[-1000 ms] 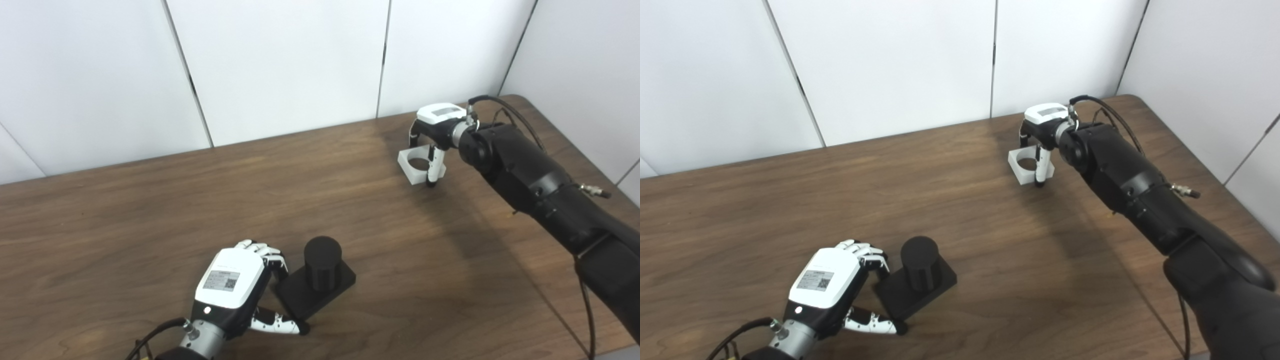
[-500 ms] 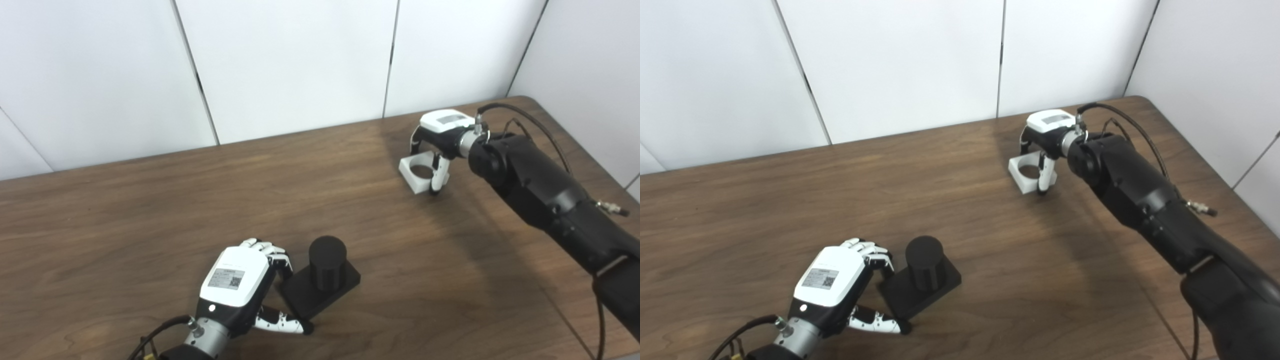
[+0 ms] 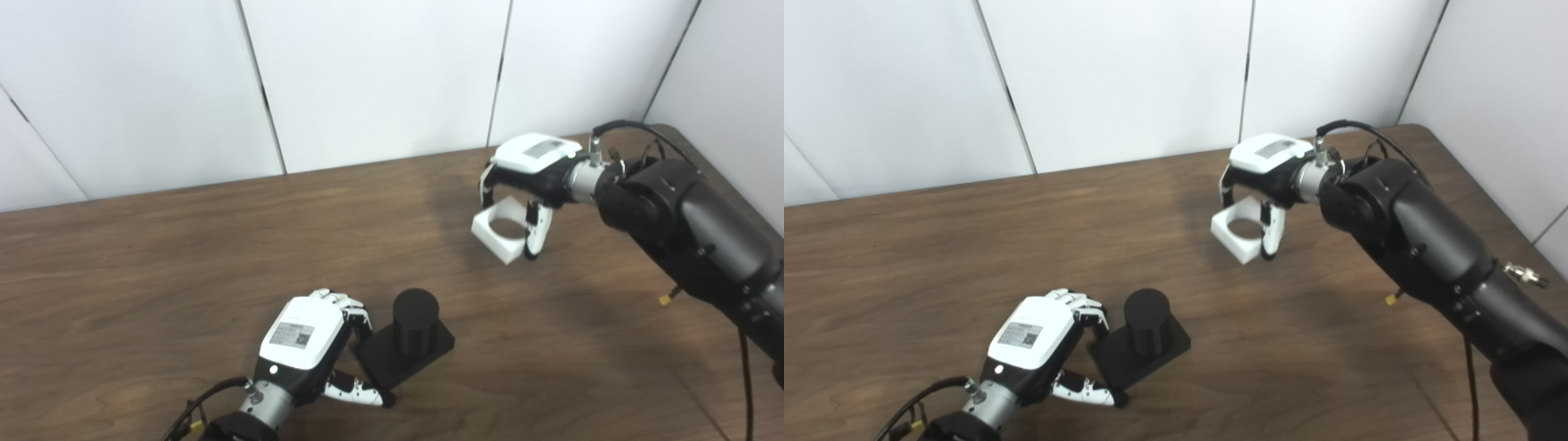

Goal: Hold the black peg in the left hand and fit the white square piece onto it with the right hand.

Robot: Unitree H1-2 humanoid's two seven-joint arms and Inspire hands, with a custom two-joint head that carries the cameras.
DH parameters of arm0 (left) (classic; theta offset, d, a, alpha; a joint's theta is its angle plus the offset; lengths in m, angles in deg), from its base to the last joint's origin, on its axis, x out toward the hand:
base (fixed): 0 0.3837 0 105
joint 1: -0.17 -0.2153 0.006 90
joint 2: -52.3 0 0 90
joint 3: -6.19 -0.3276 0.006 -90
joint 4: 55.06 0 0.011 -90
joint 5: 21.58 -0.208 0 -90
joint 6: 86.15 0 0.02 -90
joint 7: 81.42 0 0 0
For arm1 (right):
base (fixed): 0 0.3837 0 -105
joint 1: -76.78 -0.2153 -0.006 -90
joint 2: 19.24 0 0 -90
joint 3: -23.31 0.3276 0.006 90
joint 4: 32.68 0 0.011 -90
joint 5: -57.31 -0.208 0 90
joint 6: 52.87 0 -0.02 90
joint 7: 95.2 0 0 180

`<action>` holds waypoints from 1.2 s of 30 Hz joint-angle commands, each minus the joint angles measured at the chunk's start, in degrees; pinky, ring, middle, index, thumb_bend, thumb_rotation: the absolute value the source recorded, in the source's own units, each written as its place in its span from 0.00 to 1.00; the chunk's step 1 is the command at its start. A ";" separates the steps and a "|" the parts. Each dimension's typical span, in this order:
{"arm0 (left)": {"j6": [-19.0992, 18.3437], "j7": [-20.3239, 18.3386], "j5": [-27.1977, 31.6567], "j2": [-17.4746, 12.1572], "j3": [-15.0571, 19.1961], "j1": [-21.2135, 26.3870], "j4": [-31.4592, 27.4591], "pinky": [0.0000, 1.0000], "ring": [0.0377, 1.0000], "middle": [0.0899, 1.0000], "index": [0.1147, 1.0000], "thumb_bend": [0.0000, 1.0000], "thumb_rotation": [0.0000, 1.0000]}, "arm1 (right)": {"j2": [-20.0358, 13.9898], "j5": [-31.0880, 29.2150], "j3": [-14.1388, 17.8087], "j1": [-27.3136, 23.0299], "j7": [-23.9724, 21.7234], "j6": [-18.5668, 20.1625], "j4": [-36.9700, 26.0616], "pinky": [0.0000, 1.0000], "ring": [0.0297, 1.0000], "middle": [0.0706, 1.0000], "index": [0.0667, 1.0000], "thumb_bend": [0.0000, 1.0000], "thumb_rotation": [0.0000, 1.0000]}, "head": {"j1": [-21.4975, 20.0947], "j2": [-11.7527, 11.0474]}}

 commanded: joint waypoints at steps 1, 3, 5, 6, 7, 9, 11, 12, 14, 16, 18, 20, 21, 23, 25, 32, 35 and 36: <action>0.31 -3.10 -2.64 -0.45 -1.84 -0.84 3.79 0.86 0.80 0.73 0.42 0.52 0.06 | -0.62 -0.51 2.05 -3.99 -2.80 2.37 -3.88 1.00 0.93 0.81 0.45 0.52 0.13 | 0.17 0.24; 0.29 -3.17 -2.72 -0.30 -1.96 -0.70 3.75 0.86 0.80 0.73 0.42 0.52 0.06 | -0.33 -0.73 1.85 -5.05 -5.74 3.27 -6.46 0.99 0.92 0.81 0.45 0.52 0.13 | 0.47 0.68; 0.28 -3.36 -2.92 -0.18 -2.11 -0.58 3.59 0.86 0.80 0.73 0.42 0.52 0.06 | 0.20 -0.78 1.53 -6.26 -8.45 4.02 -8.33 0.99 0.92 0.81 0.45 0.52 0.13 | 1.02 1.29; 0.22 -3.53 -3.02 -0.14 -2.17 -0.53 3.49 0.86 0.81 0.73 0.42 0.52 0.06 | 0.53 -0.79 1.41 -6.85 -9.66 4.55 -9.16 0.99 0.92 0.81 0.45 0.52 0.14 | 1.13 1.45; 0.20 -3.54 -3.03 -0.09 -2.18 -0.49 3.46 0.86 0.81 0.73 0.42 0.52 0.06 | 1.00 -1.08 1.33 -7.54 -10.98 5.27 -10.12 0.99 0.92 0.81 0.45 0.52 0.14 | 1.23 1.69; 0.12 -3.47 -3.28 0.02 -2.27 -0.38 3.45 0.85 0.80 0.73 0.42 0.52 0.06 | 1.92 -1.44 1.33 -8.77 -13.45 6.85 -11.90 1.00 0.92 0.80 0.45 0.52 0.13 | 1.33 2.00; -0.12 -3.63 -3.75 0.19 -2.41 -0.25 3.47 0.85 0.80 0.73 0.42 0.52 0.06 | 2.75 -1.66 1.16 -9.93 -15.59 8.24 -13.36 1.00 0.93 0.80 0.45 0.52 0.13 | 1.60 2.43; -0.22 -3.72 -3.92 0.27 -2.45 -0.21 3.47 0.85 0.80 0.73 0.42 0.52 0.06 | 3.05 -1.67 1.08 -10.35 -16.41 8.70 -13.81 1.00 0.93 0.80 0.45 0.52 0.13 | 1.60 2.43; -0.49 -4.02 -4.36 0.52 -2.59 -0.12 3.43 0.85 0.81 0.73 0.42 0.52 0.06 | 4.01 -2.17 0.88 -11.57 -17.65 9.87 -15.28 1.00 0.93 0.80 0.45 0.52 0.13 | 2.00 2.60; -0.62 -4.18 -4.49 0.75 -2.63 -0.06 3.48 0.86 0.81 0.73 0.42 0.52 0.06 | 4.44 -2.65 0.76 -12.28 -18.03 10.52 -16.11 1.00 0.93 0.80 0.45 0.52 0.13 | 2.08 2.65; -0.68 -4.45 -4.41 0.94 -2.55 -0.02 3.50 0.86 0.81 0.73 0.42 0.52 0.06 | 4.60 -3.05 0.63 -12.76 -18.08 10.99 -16.61 1.00 0.94 0.80 0.45 0.52 0.13 | 2.10 2.68; -0.67 -4.54 -4.63 1.06 -2.54 0.03 3.64 0.86 0.81 0.73 0.42 0.52 0.06 | 5.02 -3.53 0.64 -13.18 -18.15 11.55 -17.19 1.00 0.95 0.81 0.45 0.52 0.13 | 2.15 2.77; -0.67 -4.58 -4.74 1.11 -2.54 0.04 3.68 0.86 0.81 0.73 0.42 0.52 0.06 | 5.15 -3.65 0.62 -13.32 -18.20 11.70 -17.35 1.00 0.95 0.81 0.45 0.52 0.13 | 2.15 2.77; -0.74 -4.76 -4.97 1.22 -2.57 0.07 3.59 0.86 0.81 0.73 0.42 0.52 0.06 | 5.63 -3.99 0.44 -13.67 -18.49 11.89 -17.67 1.00 0.95 0.81 0.45 0.52 0.13 | 2.29 2.87; -0.70 -4.71 -5.03 1.32 -2.56 0.05 3.54 0.86 0.81 0.73 0.42 0.52 0.06 | 6.36 -3.80 0.45 -13.82 -19.20 11.99 -17.95 1.00 0.95 0.80 0.45 0.52 0.13 | 2.35 2.96; -0.86 -5.72 -5.73 1.64 -2.53 -0.06 2.88 0.86 0.81 0.74 0.42 0.52 0.06 | 7.56 -3.33 -1.92 -13.97 -18.42 11.68 -17.84 0.98 0.94 0.79 0.45 0.52 0.13 | 2.37 3.59; -1.03 -6.43 -5.88 1.73 -2.51 -0.05 2.47 0.87 0.81 0.74 0.42 0.52 0.06 | 7.92 -2.87 -3.06 -13.64 -18.40 11.64 -17.88 0.98 0.93 0.79 0.45 0.52 0.13 | 2.07 3.92; -1.07 -6.51 -5.91 1.74 -2.51 -0.07 2.33 0.87 0.81 0.74 0.42 0.52 0.06 | 7.87 -2.71 -3.45 -13.44 -18.45 11.58 -17.90 0.98 0.93 0.79 0.45 0.52 0.13 | 2.07 3.92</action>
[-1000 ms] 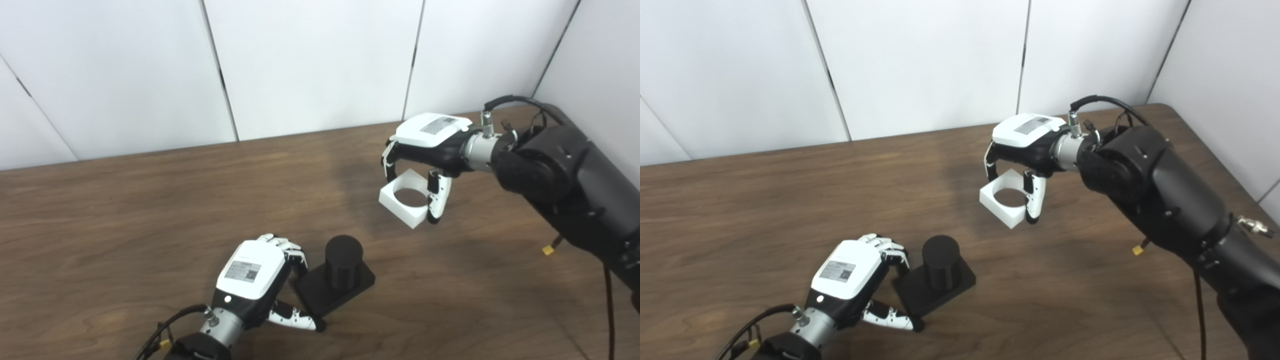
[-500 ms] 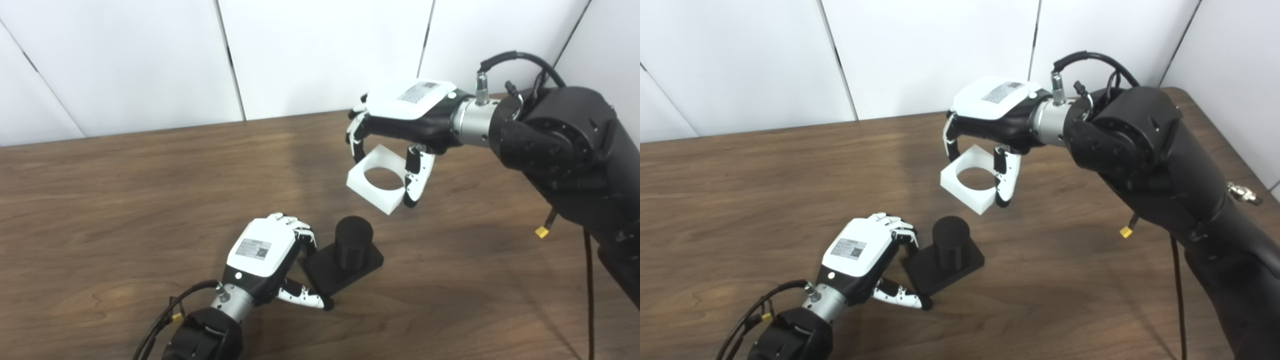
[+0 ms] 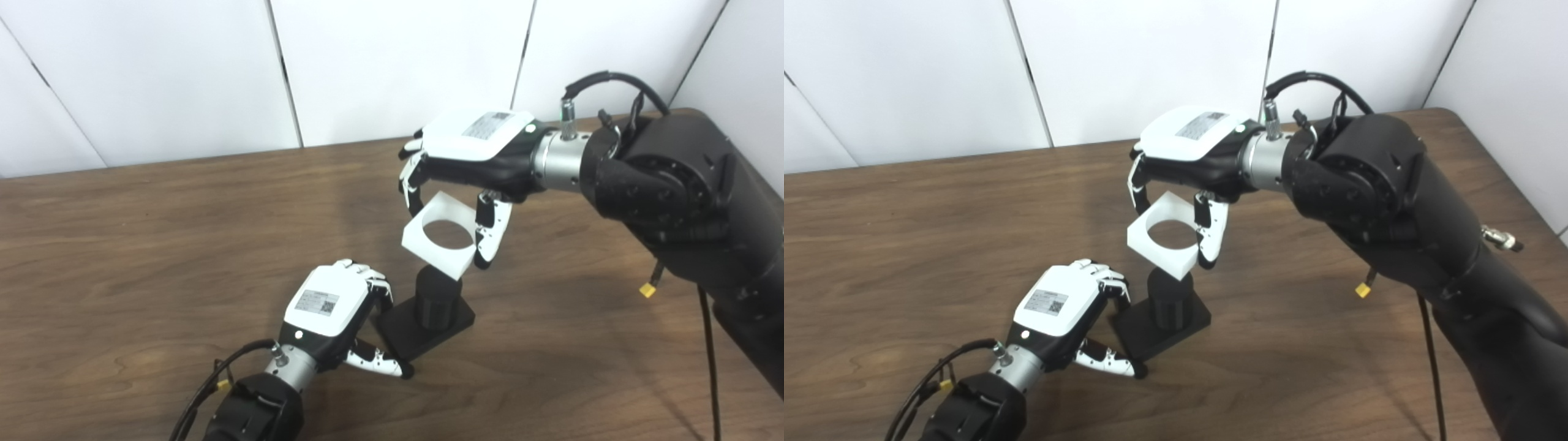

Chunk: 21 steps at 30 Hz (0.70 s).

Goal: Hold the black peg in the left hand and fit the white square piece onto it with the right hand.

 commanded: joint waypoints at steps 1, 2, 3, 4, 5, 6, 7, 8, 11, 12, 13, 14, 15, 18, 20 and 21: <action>-0.36 -3.97 -3.68 -0.40 -1.91 -1.07 2.03 0.87 0.81 0.74 0.42 0.52 0.06 | -0.19 1.11 0.23 -2.03 -3.22 2.04 -1.19 0.97 0.93 0.79 0.45 0.52 0.13 | -0.05 0.05; -0.42 -4.21 -3.67 -0.39 -1.91 -1.09 1.86 0.87 0.81 0.74 0.42 0.52 0.06 | -0.30 1.05 0.07 -1.56 -3.06 2.01 -1.33 0.97 0.93 0.79 0.45 0.52 0.13 | -0.14 0.17; -0.49 -4.60 -3.57 -0.37 -1.90 -1.07 1.70 0.87 0.82 0.74 0.42 0.51 0.06 | -0.42 0.92 -0.06 -1.09 -2.78 1.91 -1.42 0.96 0.93 0.79 0.45 0.52 0.13 | -0.14 0.17; -0.50 -4.85 -3.50 -0.38 -1.90 -1.06 1.57 0.87 0.82 0.74 0.42 0.51 0.06 | -0.55 0.80 -0.23 -0.66 -2.57 1.75 -1.44 0.96 0.93 0.79 0.45 0.52 0.13 | -0.14 0.17; -0.54 -4.99 -3.47 -0.37 -1.90 -1.05 1.52 0.87 0.82 0.74 0.42 0.51 0.06 | -0.65 0.95 -0.50 -0.29 -2.67 1.70 -1.46 0.97 0.93 0.79 0.45 0.52 0.13 | -0.14 0.17; -0.53 -4.94 -3.50 -0.37 -1.90 -1.08 1.47 0.87 0.82 0.74 0.42 0.51 0.06 | -0.69 1.05 -0.64 0.05 -2.76 1.73 -1.54 0.98 0.94 0.79 0.45 0.52 0.13 | -0.02 0.36; -0.46 -4.73 -3.51 -0.38 -1.89 -1.13 1.46 0.86 0.81 0.74 0.42 0.51 0.06 | -0.68 1.17 -0.76 0.33 -2.87 1.79 -1.63 0.98 0.94 0.79 0.45 0.52 0.13 | 0.03 0.40; -0.38 -4.45 -3.47 -0.38 -1.84 -1.20 1.46 0.86 0.81 0.74 0.42 0.51 0.06 | -0.65 1.27 -0.82 0.56 -2.94 1.82 -1.72 0.99 0.94 0.79 0.45 0.52 0.13 | 0.04 0.46; -0.49 -4.57 -3.43 -0.30 -1.76 -1.29 1.23 0.86 0.81 0.74 0.42 0.52 0.06 | -0.45 1.27 -0.89 1.50 -2.29 1.35 -1.89 0.99 0.94 0.79 0.45 0.52 0.13 | -0.03 0.56; -0.52 -4.64 -3.51 -0.32 -1.78 -1.30 1.17 0.86 0.81 0.74 0.42 0.52 0.06 | -0.33 1.29 -0.91 1.74 -2.10 1.21 -1.92 0.99 0.94 0.79 0.45 0.52 0.13 | -0.03 0.56; -0.54 -4.71 -3.62 -0.34 -1.81 -1.29 1.14 0.86 0.81 0.74 0.42 0.52 0.06 | -0.20 1.40 -0.98 1.90 -2.01 1.13 -1.91 0.99 0.94 0.79 0.45 0.52 0.13 | -0.03 0.56; -0.56 -4.88 -3.73 -0.37 -1.86 -1.25 1.09 0.86 0.81 0.74 0.42 0.51 0.06 | -0.07 1.55 -1.10 2.03 -1.96 1.07 -1.84 1.00 0.94 0.79 0.45 0.52 0.13 | -0.03 0.56; -0.58 -5.00 -3.80 -0.39 -1.89 -1.22 1.06 0.86 0.81 0.74 0.42 0.51 0.06 | 0.01 1.66 -1.17 2.11 -1.95 1.04 -1.78 1.00 0.94 0.79 0.45 0.52 0.13 | -0.03 0.56; -0.84 -5.89 -3.94 -0.28 -1.96 -1.15 0.66 0.86 0.81 0.74 0.42 0.51 0.06 | 0.19 1.93 -1.37 2.32 -2.01 1.02 -1.76 1.00 0.94 0.79 0.45 0.52 0.13 | 0.07 0.74; -0.84 -5.68 -4.04 -0.21 -1.97 -1.18 0.65 0.86 0.81 0.74 0.42 0.51 0.06 | 0.28 2.14 -1.51 2.53 -1.93 0.85 -1.67 1.00 0.94 0.79 0.45 0.52 0.13 | 0.11 0.77; -0.83 -5.61 -4.08 -0.18 -1.97 -1.19 0.64 0.86 0.81 0.74 0.42 0.51 0.06 | 0.31 2.20 -1.52 2.61 -1.89 0.79 -1.64 1.00 0.94 0.79 0.45 0.52 0.13 | 0.11 0.77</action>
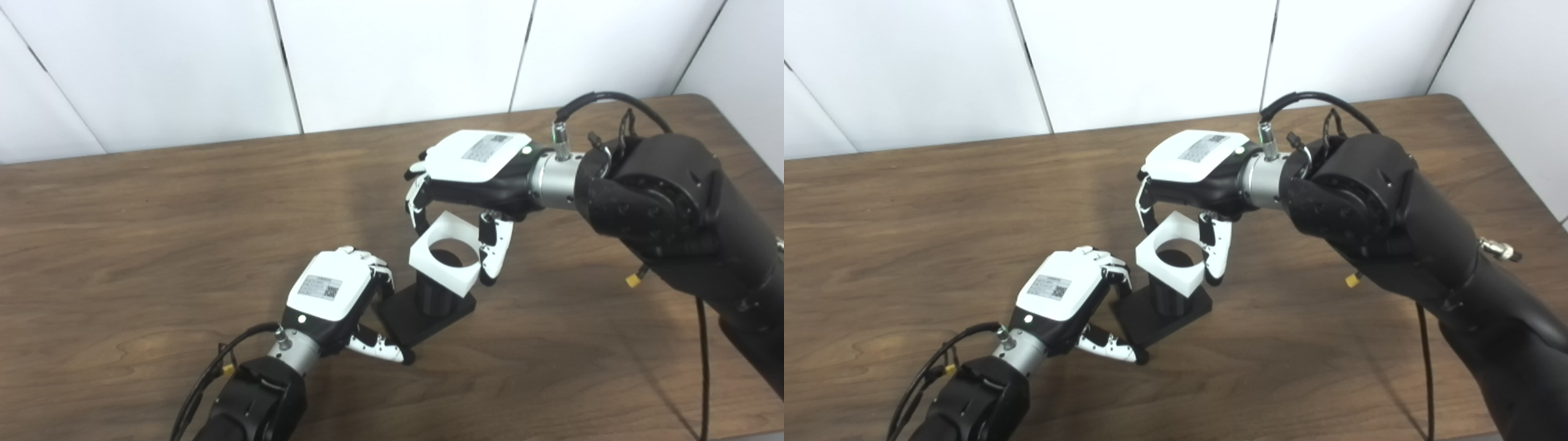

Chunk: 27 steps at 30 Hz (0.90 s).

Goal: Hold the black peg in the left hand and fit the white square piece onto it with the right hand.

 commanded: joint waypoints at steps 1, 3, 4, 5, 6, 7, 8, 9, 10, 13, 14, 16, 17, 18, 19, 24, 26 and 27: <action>0.42 -3.31 -2.75 -0.53 -1.80 -1.33 1.70 0.86 0.81 0.74 0.42 0.51 0.06 | -0.01 0.63 0.65 -1.42 -1.73 0.84 -1.29 1.00 0.94 0.79 0.45 0.52 0.13 | -0.05 0.16; 0.44 -3.29 -2.69 -0.50 -1.78 -1.34 1.66 0.86 0.81 0.74 0.42 0.51 0.06 | 0.15 0.41 0.77 -1.01 -1.29 0.70 -1.20 1.00 0.94 0.78 0.45 0.52 0.13 | -0.05 0.16; 0.42 -3.44 -2.76 -0.50 -1.82 -1.32 1.58 0.86 0.81 0.74 0.42 0.51 0.06 | 0.23 0.41 0.80 -0.83 -1.14 0.66 -1.13 1.00 0.93 0.78 0.45 0.52 0.13 | -0.09 0.17; 0.39 -3.59 -2.89 -0.48 -1.86 -1.28 1.51 0.86 0.81 0.74 0.42 0.51 0.06 | 0.33 0.48 0.79 -0.69 -1.09 0.68 -1.05 1.00 0.94 0.78 0.45 0.52 0.13 | -0.03 0.24; 0.35 -3.73 -2.91 -0.46 -1.87 -1.26 1.46 0.86 0.81 0.74 0.42 0.51 0.06 | 0.43 0.60 0.75 -0.60 -1.06 0.69 -0.97 1.00 0.94 0.78 0.45 0.52 0.13 | -0.03 0.24; 0.29 -3.90 -2.90 -0.40 -1.89 -1.22 1.44 0.86 0.81 0.74 0.42 0.51 0.06 | 0.50 0.69 0.74 -0.52 -1.04 0.64 -0.93 1.00 0.94 0.78 0.45 0.52 0.13 | -0.07 0.33; 0.25 -4.04 -2.89 -0.35 -1.91 -1.19 1.43 0.86 0.81 0.74 0.42 0.51 0.06 | 0.63 0.77 0.74 -0.43 -0.98 0.60 -0.90 1.00 0.94 0.78 0.45 0.52 0.13 | -0.12 0.36; 0.23 -4.13 -2.86 -0.31 -1.90 -1.17 1.42 0.86 0.81 0.74 0.42 0.51 0.06 | 0.78 0.88 0.73 -0.35 -0.98 0.59 -0.88 1.00 0.94 0.78 0.45 0.52 0.13 | -0.12 0.36; 0.20 -4.19 -2.92 -0.22 -1.91 -1.15 1.41 0.86 0.82 0.74 0.42 0.51 0.06 | 0.89 1.00 0.73 -0.28 -1.04 0.59 -0.86 1.00 0.94 0.78 0.45 0.52 0.13 | 0.11 0.43; 0.15 -4.41 -3.34 -0.02 -2.01 -1.08 1.27 0.86 0.81 0.74 0.42 0.51 0.06 | 1.31 1.14 0.75 0.40 -0.51 0.02 -0.59 1.00 0.94 0.78 0.45 0.52 0.13 | 0.28 0.55; 0.20 -4.46 -3.38 0.07 -2.03 -1.07 1.27 0.86 0.81 0.74 0.42 0.51 0.06 | 1.37 1.17 0.73 0.68 -0.27 -0.21 -0.51 1.00 0.94 0.78 0.45 0.52 0.13 | 0.28 0.55; 0.24 -4.67 -3.39 0.25 -2.00 -1.06 1.29 0.86 0.81 0.74 0.42 0.51 0.06 | 1.45 1.22 0.68 1.11 -0.10 -0.29 -0.33 1.00 0.94 0.78 0.45 0.52 0.13 | 0.37 0.63; 0.22 -4.82 -3.44 0.36 -2.02 -1.06 1.26 0.86 0.82 0.74 0.42 0.51 0.06 | 1.42 1.23 0.65 1.29 -0.21 -0.16 -0.26 1.00 0.94 0.78 0.45 0.52 0.13 | 0.71 0.71; 0.21 -4.92 -3.48 0.44 -2.03 -1.06 1.24 0.87 0.82 0.74 0.42 0.51 0.06 | 1.40 1.24 0.65 1.40 -0.32 -0.08 -0.21 1.00 0.94 0.78 0.45 0.52 0.13 | 0.71 0.71; 0.18 -5.00 -3.53 0.54 -2.06 -1.05 1.23 0.87 0.82 0.74 0.42 0.51 0.06 | 1.37 1.14 0.72 1.61 -0.19 -0.17 -0.04 1.00 0.94 0.78 0.45 0.52 0.13 | 0.81 0.73; -0.02 -4.88 -3.72 1.08 -2.12 -1.10 1.44 0.86 0.81 0.74 0.42 0.51 0.07 | 1.19 1.03 0.99 2.15 0.78 -1.25 0.78 0.99 0.94 0.78 0.45 0.52 0.13 | 0.95 0.75; -0.09 -4.81 -3.76 1.30 -2.09 -1.19 1.46 0.86 0.81 0.74 0.42 0.51 0.07 | 1.20 1.11 0.98 2.13 0.91 -1.46 1.07 1.00 0.94 0.78 0.45 0.52 0.13 | 0.96 0.73; -0.12 -4.87 -3.70 1.38 -2.05 -1.22 1.44 0.86 0.81 0.74 0.42 0.51 0.07 | 1.24 1.23 0.93 2.11 0.94 -1.56 1.21 1.00 0.94 0.78 0.45 0.52 0.13 | 0.96 0.73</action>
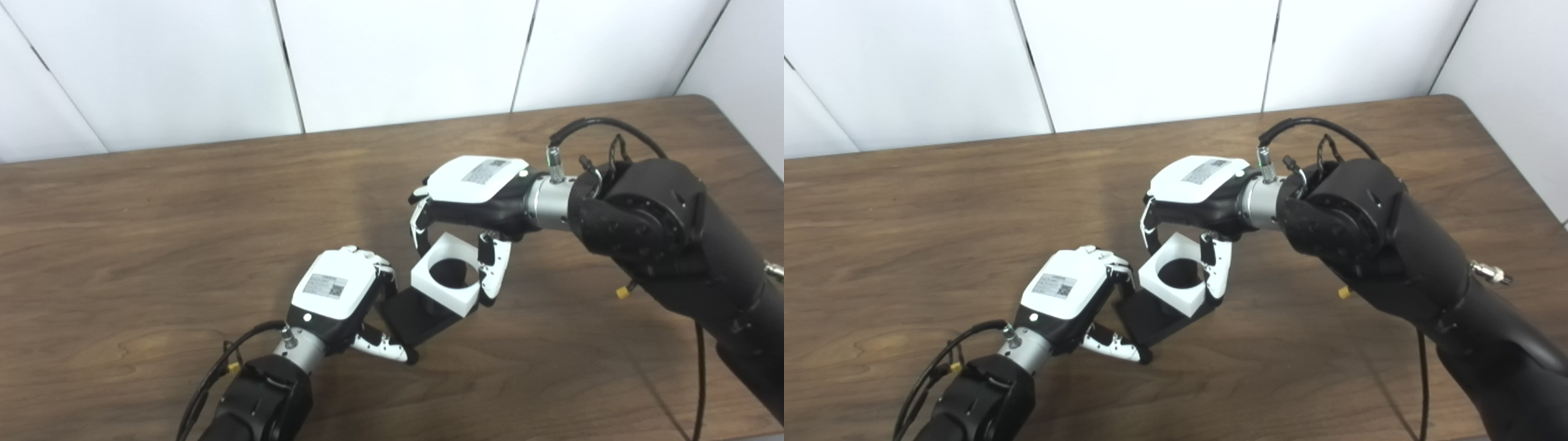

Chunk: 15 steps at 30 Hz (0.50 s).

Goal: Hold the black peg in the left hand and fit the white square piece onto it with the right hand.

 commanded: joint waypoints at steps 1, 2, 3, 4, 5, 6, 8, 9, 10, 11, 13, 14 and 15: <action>0.34 -3.21 -2.07 0.15 -2.02 -1.24 1.84 0.86 0.81 0.74 0.42 0.51 0.06 | -0.12 0.77 0.79 -1.81 0.34 -1.10 0.04 1.00 0.94 0.78 0.45 0.52 0.13 | 0.15 0.04; 0.33 -3.45 -2.04 0.20 -2.02 -1.23 1.76 0.87 0.82 0.74 0.42 0.51 0.07 | -0.07 0.84 0.76 -1.72 0.47 -1.20 0.16 1.00 0.94 0.78 0.45 0.52 0.13 | 0.21 0.05; 0.36 -3.55 -2.08 0.23 -2.01 -1.22 1.72 0.87 0.82 0.75 0.42 0.51 0.07 | 0.02 0.90 0.75 -1.62 0.58 -1.26 0.30 1.00 0.94 0.78 0.45 0.52 0.13 | 0.21 0.05; 0.36 -3.67 -2.12 0.27 -2.01 -1.22 1.66 0.87 0.82 0.75 0.42 0.51 0.07 | 0.09 0.92 0.76 -1.49 0.73 -1.35 0.45 1.00 0.94 0.78 0.45 0.52 0.13 | 0.24 0.03; 0.33 -3.84 -2.19 0.31 -2.01 -1.21 1.64 0.87 0.82 0.75 0.43 0.51 0.07 | 0.18 0.99 0.73 -1.40 0.80 -1.39 0.60 1.00 0.94 0.78 0.45 0.52 0.13 | 0.24 0.03; 0.32 -3.95 -2.25 0.35 -2.00 -1.20 1.64 0.87 0.82 0.75 0.43 0.51 0.07 | 0.26 1.06 0.69 -1.33 0.83 -1.42 0.70 0.99 0.94 0.78 0.45 0.52 0.13 | 0.24 0.03; 0.28 -4.07 -2.34 0.44 -1.99 -1.22 1.67 0.87 0.82 0.75 0.43 0.51 0.07 | 0.37 1.26 0.61 -1.12 1.03 -1.62 0.82 0.99 0.94 0.78 0.45 0.52 0.13 | 0.32 0.02; 0.27 -4.18 -2.33 0.47 -1.98 -1.22 1.62 0.87 0.82 0.75 0.43 0.51 0.07 | 0.45 1.37 0.56 -0.96 1.24 -1.85 0.91 0.99 0.94 0.78 0.45 0.52 0.13 | 0.32 0.02; 0.33 -4.18 -2.29 0.47 -1.97 -1.22 1.60 0.88 0.82 0.75 0.43 0.51 0.07 | 0.54 1.46 0.54 -0.82 1.48 -2.10 0.99 0.99 0.93 0.78 0.45 0.52 0.13 | 0.32 0.02; 0.42 -4.12 -2.24 0.45 -1.97 -1.21 1.60 0.87 0.82 0.75 0.43 0.51 0.07 | 0.68 1.57 0.51 -0.69 1.68 -2.38 1.03 0.99 0.93 0.78 0.45 0.52 0.13 | 0.32 0.02; 0.57 -3.91 -2.10 0.41 -1.94 -1.22 1.64 0.87 0.82 0.75 0.43 0.51 0.07 | 1.07 1.67 0.64 -0.34 2.22 -2.85 1.03 0.99 0.93 0.78 0.45 0.52 0.13 | 0.32 0.02; 0.59 -3.88 -2.09 0.41 -1.94 -1.23 1.63 0.87 0.82 0.75 0.43 0.51 0.06 | 1.34 1.77 0.71 -0.10 2.62 -3.10 1.02 0.99 0.93 0.78 0.45 0.52 0.13 | 0.32 0.02; 0.59 -3.87 -2.10 0.42 -1.93 -1.24 1.61 0.87 0.82 0.75 0.43 0.51 0.06 | 1.52 1.83 0.79 0.07 2.90 -3.29 1.02 0.99 0.93 0.77 0.45 0.52 0.13 | 0.32 0.02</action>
